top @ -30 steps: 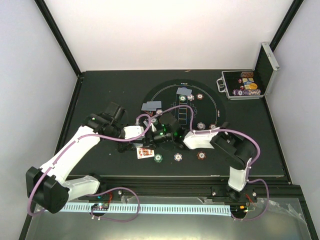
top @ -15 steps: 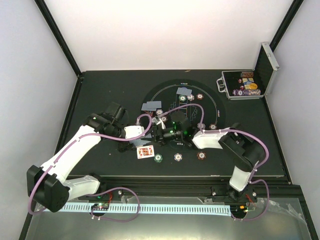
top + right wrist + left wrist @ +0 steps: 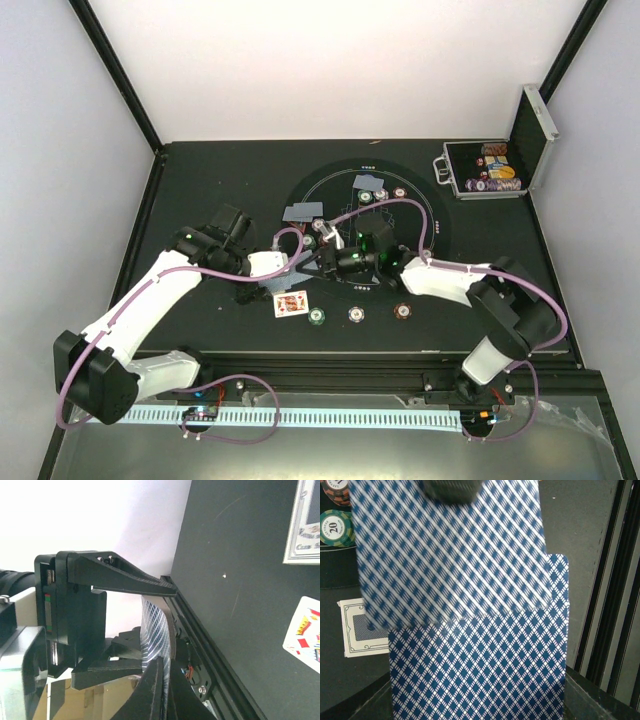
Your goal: Distribute texas hold em gaming equipment
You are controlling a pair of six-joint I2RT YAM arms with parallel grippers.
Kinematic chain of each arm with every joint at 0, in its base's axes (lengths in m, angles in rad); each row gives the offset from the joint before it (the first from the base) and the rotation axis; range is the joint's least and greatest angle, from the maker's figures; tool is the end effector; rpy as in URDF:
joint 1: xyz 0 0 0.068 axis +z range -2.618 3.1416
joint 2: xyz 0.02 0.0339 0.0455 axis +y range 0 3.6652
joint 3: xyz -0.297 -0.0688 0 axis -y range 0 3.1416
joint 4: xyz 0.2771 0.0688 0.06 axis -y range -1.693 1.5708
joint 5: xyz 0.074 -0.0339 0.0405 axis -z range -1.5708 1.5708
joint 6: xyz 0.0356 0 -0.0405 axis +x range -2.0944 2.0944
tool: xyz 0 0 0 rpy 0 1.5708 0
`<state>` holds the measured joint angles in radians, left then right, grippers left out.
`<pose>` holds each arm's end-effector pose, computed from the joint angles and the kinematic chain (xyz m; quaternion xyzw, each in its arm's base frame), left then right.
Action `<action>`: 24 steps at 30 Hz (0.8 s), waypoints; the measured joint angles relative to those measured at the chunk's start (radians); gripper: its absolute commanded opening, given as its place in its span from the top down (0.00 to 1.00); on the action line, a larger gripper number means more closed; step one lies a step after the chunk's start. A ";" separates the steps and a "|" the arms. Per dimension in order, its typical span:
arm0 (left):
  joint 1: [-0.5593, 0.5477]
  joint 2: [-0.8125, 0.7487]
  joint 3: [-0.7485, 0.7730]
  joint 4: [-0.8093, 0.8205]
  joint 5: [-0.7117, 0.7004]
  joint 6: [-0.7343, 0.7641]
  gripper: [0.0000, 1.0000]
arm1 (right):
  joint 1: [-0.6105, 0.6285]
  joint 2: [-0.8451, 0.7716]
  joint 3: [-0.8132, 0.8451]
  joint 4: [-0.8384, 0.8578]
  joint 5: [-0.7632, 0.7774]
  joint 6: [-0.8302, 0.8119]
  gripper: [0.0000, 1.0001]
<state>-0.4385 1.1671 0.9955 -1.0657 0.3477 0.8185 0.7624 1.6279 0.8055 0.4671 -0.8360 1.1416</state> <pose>0.1957 -0.1051 0.2969 0.5943 0.7688 -0.1366 0.1927 0.2430 0.2686 0.2137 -0.0862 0.7805 0.6184 0.0313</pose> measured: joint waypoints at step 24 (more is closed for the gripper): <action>0.000 0.000 0.000 0.001 0.001 0.000 0.98 | -0.604 0.544 0.879 -0.708 0.030 -0.434 0.99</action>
<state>-0.4385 1.1671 0.9955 -1.0645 0.3485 0.8185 0.1585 2.1719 1.6840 -0.2409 -0.8059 0.7078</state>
